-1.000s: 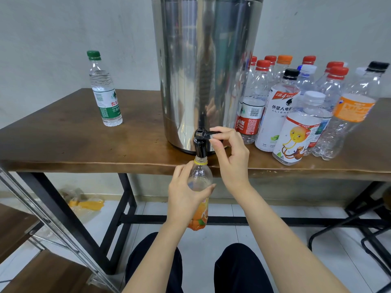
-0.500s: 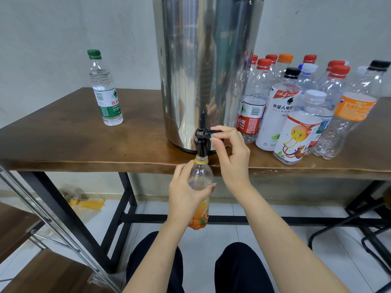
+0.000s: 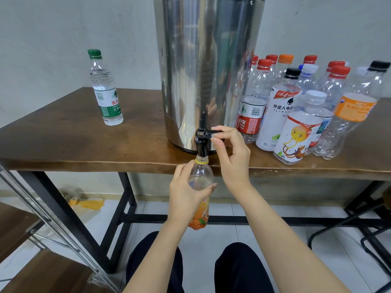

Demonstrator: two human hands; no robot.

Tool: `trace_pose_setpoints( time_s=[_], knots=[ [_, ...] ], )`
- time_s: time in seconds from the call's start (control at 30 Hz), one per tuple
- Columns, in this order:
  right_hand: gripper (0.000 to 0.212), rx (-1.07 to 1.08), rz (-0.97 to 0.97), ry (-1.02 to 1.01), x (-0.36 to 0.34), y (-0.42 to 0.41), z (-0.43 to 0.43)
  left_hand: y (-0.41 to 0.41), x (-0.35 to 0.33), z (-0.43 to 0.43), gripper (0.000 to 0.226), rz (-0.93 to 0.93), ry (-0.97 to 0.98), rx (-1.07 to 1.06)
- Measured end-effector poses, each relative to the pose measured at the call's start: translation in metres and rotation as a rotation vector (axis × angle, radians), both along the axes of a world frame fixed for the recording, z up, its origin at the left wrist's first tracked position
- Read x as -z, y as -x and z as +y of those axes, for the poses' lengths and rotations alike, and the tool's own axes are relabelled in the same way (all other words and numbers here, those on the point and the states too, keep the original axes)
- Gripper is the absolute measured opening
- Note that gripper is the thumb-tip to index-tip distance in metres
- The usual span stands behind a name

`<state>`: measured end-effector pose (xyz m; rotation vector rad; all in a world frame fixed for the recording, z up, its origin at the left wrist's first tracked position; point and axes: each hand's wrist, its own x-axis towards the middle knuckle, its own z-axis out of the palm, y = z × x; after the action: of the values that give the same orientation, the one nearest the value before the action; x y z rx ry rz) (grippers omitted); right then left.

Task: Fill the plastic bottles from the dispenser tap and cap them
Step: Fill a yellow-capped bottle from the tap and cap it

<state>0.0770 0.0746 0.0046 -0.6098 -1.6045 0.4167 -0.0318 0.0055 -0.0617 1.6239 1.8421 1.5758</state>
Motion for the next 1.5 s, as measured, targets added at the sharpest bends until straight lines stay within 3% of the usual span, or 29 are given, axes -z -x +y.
trace_pose_setpoints(
  time_s=[1.5],
  knots=[
    [0.018, -0.053, 0.027, 0.037, 0.0012, -0.0008, -0.0003, 0.002, 0.0047, 0.0014, 0.071, -0.006, -0.011, 0.017]
  ],
)
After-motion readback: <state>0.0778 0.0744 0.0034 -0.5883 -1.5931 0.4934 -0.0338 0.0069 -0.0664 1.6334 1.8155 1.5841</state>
